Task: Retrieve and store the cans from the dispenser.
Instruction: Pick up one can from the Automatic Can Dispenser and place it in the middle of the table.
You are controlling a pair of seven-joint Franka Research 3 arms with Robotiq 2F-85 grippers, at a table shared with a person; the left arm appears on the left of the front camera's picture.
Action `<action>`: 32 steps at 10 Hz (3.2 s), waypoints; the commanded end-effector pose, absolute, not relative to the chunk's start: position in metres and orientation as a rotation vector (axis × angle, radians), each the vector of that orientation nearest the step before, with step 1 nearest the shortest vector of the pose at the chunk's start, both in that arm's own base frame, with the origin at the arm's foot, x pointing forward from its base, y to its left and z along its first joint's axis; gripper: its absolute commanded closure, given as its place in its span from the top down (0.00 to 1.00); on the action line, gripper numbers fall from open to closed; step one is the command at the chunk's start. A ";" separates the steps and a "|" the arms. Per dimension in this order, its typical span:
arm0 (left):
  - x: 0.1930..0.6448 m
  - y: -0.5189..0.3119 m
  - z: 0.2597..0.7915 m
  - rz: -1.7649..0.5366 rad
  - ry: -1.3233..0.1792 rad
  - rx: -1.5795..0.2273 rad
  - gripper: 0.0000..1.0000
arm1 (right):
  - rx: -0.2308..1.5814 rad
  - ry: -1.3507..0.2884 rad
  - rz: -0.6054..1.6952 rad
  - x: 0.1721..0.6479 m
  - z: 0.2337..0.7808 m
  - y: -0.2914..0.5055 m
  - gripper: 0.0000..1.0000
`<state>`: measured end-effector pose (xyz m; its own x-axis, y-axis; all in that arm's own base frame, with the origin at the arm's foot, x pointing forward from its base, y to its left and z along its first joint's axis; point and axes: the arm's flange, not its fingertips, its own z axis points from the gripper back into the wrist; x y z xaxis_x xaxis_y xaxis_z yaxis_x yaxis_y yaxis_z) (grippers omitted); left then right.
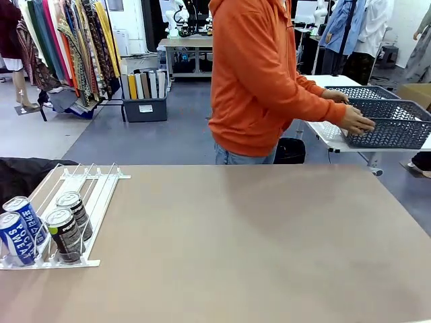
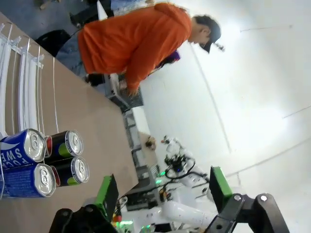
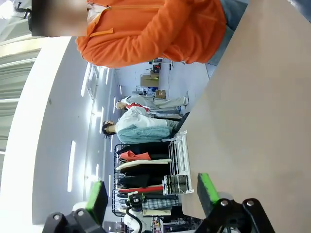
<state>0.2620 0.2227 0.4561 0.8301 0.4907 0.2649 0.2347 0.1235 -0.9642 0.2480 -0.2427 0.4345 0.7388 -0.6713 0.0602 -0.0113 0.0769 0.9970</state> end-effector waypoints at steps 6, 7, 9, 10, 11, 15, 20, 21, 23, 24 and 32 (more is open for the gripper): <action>0.304 0.029 0.524 -0.071 -0.056 -0.462 1.00 | 1.429 -0.610 -0.535 0.248 0.437 -0.244 1.00; 0.305 0.002 0.513 -0.061 -0.036 -0.317 1.00 | 1.429 -0.610 -0.535 0.248 0.437 -0.244 1.00; 0.310 -0.032 0.486 -0.011 -0.034 -0.091 1.00 | 1.429 -0.610 -0.535 0.248 0.437 -0.244 1.00; 0.313 -0.042 0.478 -0.043 -0.027 -0.093 1.00 | 1.429 -0.610 -0.535 0.248 0.437 -0.244 1.00; 0.313 -0.046 0.481 -0.029 -0.048 -0.138 1.00 | 1.429 -0.610 -0.535 0.248 0.437 -0.244 1.00; 0.310 -0.052 0.479 -0.064 -0.047 -0.115 1.00 | 1.429 -0.610 -0.535 0.248 0.437 -0.244 1.00; 0.351 -0.074 0.428 0.022 -0.011 -0.020 1.00 | 1.429 -0.610 -0.535 0.248 0.437 -0.244 1.00; 0.355 -0.074 0.420 0.036 -0.027 -0.010 1.00 | 1.429 -0.610 -0.535 0.248 0.437 -0.244 1.00; 0.363 -0.071 0.406 0.038 -0.009 -0.012 1.00 | 1.429 -0.610 -0.535 0.248 0.437 -0.244 1.00; 0.366 -0.068 0.405 0.028 -0.010 -0.033 1.00 | 1.429 -0.610 -0.535 0.248 0.437 -0.244 1.00; 0.374 -0.067 0.403 0.054 -0.044 0.001 0.47 | 1.429 -0.610 -0.535 0.248 0.437 -0.244 1.00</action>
<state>0.3685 -0.0662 0.4045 0.9992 0.0279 0.0301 -0.0270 0.9992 -0.0311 0.2473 -0.2428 0.4345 0.7391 -0.6710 0.0590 -0.0101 0.0766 0.9970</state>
